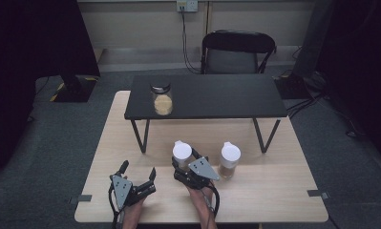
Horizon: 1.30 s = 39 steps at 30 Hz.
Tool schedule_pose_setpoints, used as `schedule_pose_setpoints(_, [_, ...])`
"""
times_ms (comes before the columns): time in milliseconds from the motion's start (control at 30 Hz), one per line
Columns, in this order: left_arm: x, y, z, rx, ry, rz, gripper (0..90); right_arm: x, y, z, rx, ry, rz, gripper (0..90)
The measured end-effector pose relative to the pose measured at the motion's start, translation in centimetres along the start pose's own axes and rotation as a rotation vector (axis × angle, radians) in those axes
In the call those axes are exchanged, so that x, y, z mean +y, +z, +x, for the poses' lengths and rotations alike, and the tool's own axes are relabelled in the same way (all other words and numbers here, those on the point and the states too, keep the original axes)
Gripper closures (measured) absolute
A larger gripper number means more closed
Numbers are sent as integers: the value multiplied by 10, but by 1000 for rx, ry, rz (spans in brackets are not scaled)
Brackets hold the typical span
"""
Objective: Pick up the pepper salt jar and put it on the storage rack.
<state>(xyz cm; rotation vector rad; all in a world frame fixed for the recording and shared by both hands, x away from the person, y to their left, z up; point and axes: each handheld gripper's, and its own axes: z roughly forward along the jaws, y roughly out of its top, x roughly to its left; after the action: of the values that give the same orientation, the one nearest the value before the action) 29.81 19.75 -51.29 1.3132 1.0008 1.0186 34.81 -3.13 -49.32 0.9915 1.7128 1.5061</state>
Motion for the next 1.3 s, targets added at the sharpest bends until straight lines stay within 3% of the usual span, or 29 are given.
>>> schedule_pose_setpoints(633, [0, 0, 0, 2, 0, 0, 15, 2, 1, 4, -3, -5, 24, 295])
schedule_pose_setpoints(1300, [0, 0, 0, 3, 0, 0, 15, 13, -8, 8, -25, -16, -2, 296])
